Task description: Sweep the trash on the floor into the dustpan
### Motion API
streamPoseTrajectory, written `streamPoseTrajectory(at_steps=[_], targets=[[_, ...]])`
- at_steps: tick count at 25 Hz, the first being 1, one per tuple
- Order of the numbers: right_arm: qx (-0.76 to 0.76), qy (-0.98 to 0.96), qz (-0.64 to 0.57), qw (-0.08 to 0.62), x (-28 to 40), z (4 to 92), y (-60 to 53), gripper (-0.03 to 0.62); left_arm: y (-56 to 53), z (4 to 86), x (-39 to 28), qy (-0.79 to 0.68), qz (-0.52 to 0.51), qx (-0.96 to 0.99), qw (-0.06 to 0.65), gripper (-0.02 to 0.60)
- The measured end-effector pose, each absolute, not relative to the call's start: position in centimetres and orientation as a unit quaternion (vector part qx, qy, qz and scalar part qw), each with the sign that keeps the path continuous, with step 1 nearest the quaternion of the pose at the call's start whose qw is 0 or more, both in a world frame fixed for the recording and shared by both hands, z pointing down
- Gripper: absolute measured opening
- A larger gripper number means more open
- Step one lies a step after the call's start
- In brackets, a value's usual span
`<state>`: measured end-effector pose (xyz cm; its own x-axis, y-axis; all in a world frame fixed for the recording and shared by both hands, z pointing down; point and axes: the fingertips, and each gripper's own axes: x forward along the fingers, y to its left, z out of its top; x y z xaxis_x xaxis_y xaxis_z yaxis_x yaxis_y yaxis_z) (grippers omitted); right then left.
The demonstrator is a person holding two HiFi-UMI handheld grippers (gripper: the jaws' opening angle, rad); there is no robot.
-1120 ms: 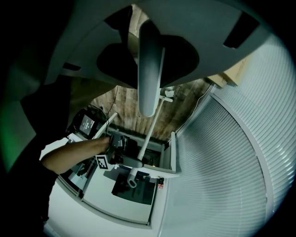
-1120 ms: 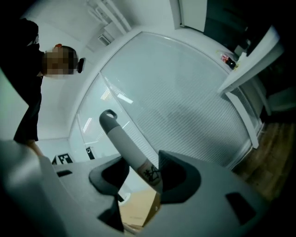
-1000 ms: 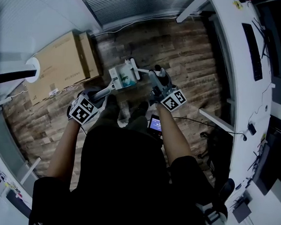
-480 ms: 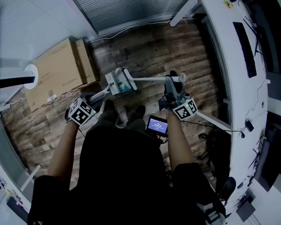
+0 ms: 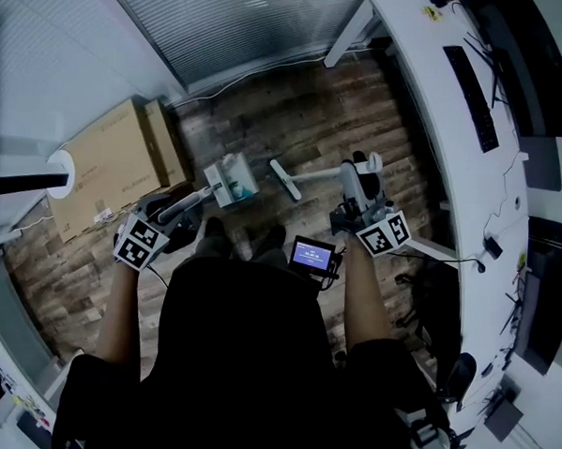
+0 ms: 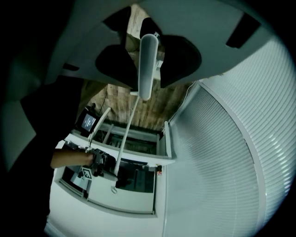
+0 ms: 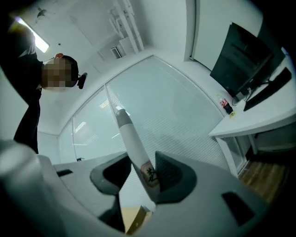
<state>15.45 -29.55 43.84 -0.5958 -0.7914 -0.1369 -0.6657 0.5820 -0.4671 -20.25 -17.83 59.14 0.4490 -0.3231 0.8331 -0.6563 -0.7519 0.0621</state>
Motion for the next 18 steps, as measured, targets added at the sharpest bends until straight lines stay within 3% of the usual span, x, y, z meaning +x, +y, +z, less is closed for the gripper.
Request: streamPoseTrajectory(at_steps=[7, 12, 18], targets=[[-0.414, 0.890, -0.130, 0.140, 15.9, 36.7, -28.4, 0.153, -23.2, 44.6, -16.4, -0.343, 0.174, 0.913, 0.137, 0.088], [-0.422, 0.895, -0.071, 0.129, 15.2, 31.3, -27.1, 0.138, -26.0, 34.7, -14.3, -0.382, 0.000, 0.920, 0.090, -0.005], [-0.429, 0.901, 0.025, 0.053, 13.5, 27.3, -24.6, 0.100, -25.8, 26.2, -12.8, -0.415, -0.125, 0.900, 0.042, -0.005]])
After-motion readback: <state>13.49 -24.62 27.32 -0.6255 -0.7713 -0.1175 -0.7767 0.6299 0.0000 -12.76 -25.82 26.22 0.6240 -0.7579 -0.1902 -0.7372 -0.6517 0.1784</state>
